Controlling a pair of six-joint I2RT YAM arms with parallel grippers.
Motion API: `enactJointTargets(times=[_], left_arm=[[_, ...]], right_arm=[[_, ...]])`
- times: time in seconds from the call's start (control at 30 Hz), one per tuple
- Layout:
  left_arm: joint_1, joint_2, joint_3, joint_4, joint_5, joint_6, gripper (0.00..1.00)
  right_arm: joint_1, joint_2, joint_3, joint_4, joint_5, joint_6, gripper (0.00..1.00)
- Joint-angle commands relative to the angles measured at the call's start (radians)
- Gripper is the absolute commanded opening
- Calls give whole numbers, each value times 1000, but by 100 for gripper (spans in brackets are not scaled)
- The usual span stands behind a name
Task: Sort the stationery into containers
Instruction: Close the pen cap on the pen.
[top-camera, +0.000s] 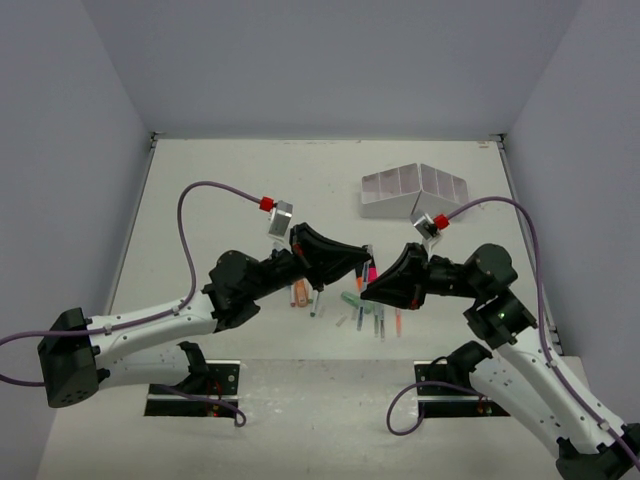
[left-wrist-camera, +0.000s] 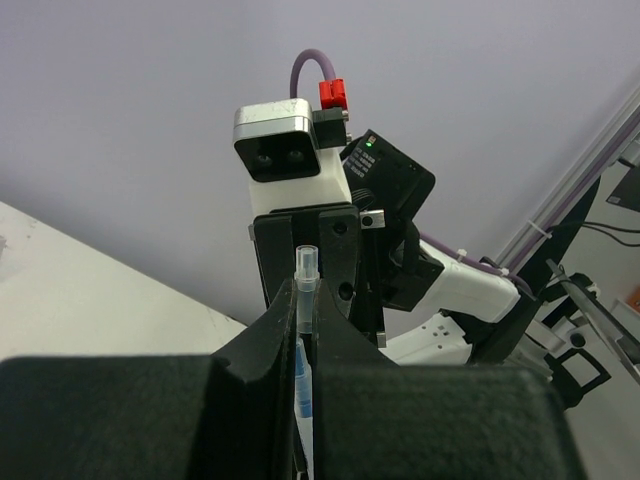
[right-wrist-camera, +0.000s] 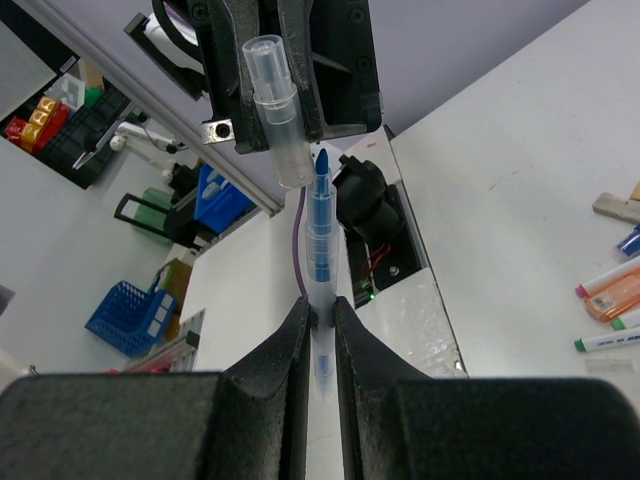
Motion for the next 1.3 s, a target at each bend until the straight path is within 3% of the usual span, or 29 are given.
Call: enactJointTargets(times=[0.0, 0.8, 1.27], left_arm=[[-1, -15, -10, 47, -16, -4, 0], [-2, 30, 44, 50, -22, 12, 0], [-2, 28, 19, 74, 21, -26, 0]], right_arm=[[7, -18, 57, 4, -4, -17, 0], [7, -26, 71, -61, -11, -52, 0], [7, -39, 120, -163, 129, -86, 0]])
